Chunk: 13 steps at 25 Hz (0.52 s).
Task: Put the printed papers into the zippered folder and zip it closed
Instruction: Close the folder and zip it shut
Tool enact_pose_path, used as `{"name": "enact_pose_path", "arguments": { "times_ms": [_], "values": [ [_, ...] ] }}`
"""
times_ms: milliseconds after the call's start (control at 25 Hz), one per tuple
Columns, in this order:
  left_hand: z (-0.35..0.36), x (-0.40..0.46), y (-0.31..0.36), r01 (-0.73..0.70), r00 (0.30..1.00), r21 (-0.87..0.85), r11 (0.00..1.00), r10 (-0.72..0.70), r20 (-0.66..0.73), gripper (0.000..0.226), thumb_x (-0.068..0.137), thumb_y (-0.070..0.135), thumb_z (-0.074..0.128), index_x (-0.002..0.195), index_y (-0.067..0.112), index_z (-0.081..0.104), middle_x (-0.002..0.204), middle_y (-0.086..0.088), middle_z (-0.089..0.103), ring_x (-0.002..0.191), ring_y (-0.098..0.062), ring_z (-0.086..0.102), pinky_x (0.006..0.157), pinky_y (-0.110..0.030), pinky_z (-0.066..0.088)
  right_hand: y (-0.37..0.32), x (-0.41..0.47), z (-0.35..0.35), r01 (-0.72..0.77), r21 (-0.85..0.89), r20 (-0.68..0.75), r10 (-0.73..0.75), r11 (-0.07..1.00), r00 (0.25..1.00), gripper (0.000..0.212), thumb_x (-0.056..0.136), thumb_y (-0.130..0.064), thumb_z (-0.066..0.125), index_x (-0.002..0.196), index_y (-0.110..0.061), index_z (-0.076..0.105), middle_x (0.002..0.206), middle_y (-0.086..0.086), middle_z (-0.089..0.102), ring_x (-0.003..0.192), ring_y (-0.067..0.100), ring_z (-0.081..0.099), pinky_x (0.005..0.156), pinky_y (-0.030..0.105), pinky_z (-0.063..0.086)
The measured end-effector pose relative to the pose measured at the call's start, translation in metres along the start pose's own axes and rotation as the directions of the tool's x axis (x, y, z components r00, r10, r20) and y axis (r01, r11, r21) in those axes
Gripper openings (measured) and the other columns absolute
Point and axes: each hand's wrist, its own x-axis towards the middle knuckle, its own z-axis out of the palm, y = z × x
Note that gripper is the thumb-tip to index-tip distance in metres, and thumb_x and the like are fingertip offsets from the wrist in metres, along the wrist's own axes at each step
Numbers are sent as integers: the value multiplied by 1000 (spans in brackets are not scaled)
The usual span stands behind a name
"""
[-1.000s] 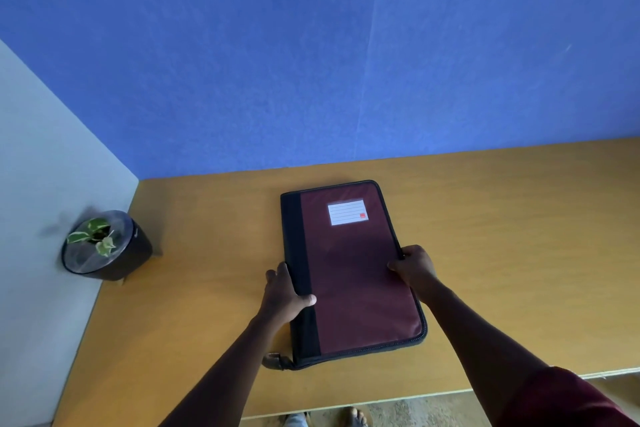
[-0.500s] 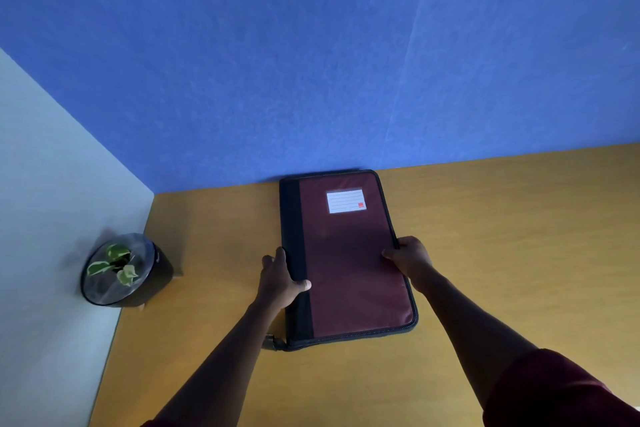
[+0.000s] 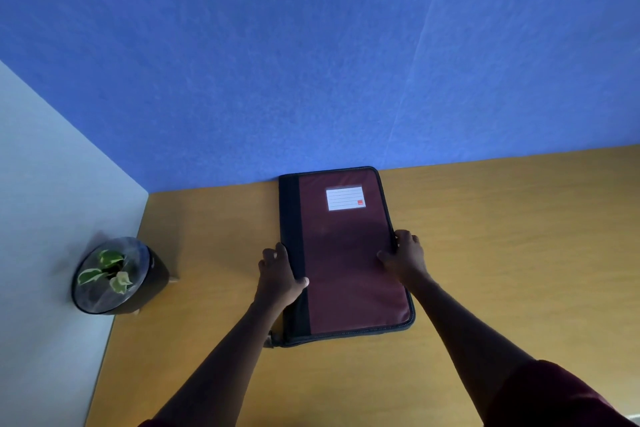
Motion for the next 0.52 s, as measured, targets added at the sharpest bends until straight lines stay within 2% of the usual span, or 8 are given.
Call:
{"name": "enact_pose_path", "arguments": {
  "times_ms": [120, 160, 240, 360, 520],
  "values": [
    [11, -9, 11, -203, 971, 136, 970, 217, -99, 96, 90, 36, 68, 158, 19, 1, 164, -7, 3, 148, -29, 16, 112, -40, 38, -2, -17, 16, 213, -226, -2, -219, 950, 976, 80, 83, -29, 70, 151, -19, 27, 157, 4, 26, 139, 31, 32, 109, 50, 39],
    [16, -11, 14, -246, 963, 160, 956, 260, -76, 95, 92, 39, 64, 158, 19, -2, 166, -6, -5, 151, -29, 7, 118, -42, 31, 0, -22, 22, 261, -292, 33, -263, 920, 964, 84, 87, -33, 66, 155, -19, 19, 164, 0, 13, 148, 29, 19, 116, 49, 31],
    [27, -15, 18, -270, 961, 193, 943, 277, -11, 95, 94, 44, 59, 157, 19, -7, 165, -5, -17, 152, -28, -11, 123, -45, 13, 9, -28, 33, 304, -375, 90, -292, 876, 952, 83, 95, -40, 54, 158, -17, 5, 166, -1, -5, 153, 24, -5, 124, 45, 12],
    [37, -13, 17, -259, 966, 254, 932, 255, 48, 92, 97, 50, 51, 157, 17, -11, 163, -6, -25, 149, -29, -24, 122, -47, -2, 16, -31, 38, 319, -422, 129, -292, 849, 948, 78, 100, -42, 42, 156, -14, -4, 165, 4, -13, 152, 24, -13, 124, 41, 1],
    [42, -12, 11, -272, 962, 300, 914, 265, 64, 88, 99, 53, 41, 155, 16, -16, 161, -8, -29, 148, -29, -28, 123, -48, -6, 17, -34, 41, 325, -465, 132, -298, 823, 945, 75, 102, -42, 36, 155, -13, -9, 164, 5, -16, 152, 25, -14, 123, 41, 0]
  ]
}}
